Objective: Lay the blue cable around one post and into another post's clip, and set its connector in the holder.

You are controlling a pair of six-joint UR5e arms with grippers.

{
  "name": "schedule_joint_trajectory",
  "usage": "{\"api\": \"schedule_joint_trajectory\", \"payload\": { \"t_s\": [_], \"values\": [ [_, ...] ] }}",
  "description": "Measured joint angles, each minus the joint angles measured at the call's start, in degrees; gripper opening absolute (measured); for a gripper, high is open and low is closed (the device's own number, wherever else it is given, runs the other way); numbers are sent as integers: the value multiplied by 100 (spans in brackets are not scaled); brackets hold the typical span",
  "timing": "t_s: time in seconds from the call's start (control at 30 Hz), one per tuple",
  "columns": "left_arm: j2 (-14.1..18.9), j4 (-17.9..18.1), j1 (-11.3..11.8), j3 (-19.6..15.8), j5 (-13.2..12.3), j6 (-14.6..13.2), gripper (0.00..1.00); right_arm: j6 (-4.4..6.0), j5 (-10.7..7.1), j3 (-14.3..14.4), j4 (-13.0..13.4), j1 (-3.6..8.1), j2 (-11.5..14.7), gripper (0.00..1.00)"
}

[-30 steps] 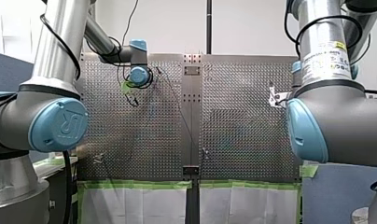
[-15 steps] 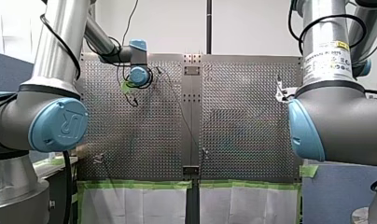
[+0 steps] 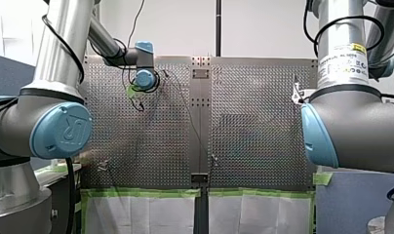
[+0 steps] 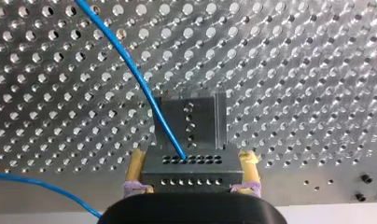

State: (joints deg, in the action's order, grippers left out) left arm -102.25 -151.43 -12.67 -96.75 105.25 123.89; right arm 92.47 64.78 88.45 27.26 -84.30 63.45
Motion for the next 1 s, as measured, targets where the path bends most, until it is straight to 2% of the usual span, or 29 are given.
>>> {"api": "schedule_joint_trajectory", "payload": {
  "t_s": [0.1,0.23,0.57,0.87,1.0],
  "values": [
    [0,4,1,0,0,-4,100,-77,-4,-66,-126,20,-46,0],
    [0,3,5,0,0,-6,100,-265,13,-113,-220,16,-110,0],
    [0,-1,9,0,2,-12,100,-569,35,-236,-148,-65,-171,0],
    [0,-1,10,0,1,-15,100,-662,71,-287,-137,-135,-239,0],
    [1,-1,13,0,1,-15,100,-652,134,-289,-86,-207,-306,0]
  ]
}}
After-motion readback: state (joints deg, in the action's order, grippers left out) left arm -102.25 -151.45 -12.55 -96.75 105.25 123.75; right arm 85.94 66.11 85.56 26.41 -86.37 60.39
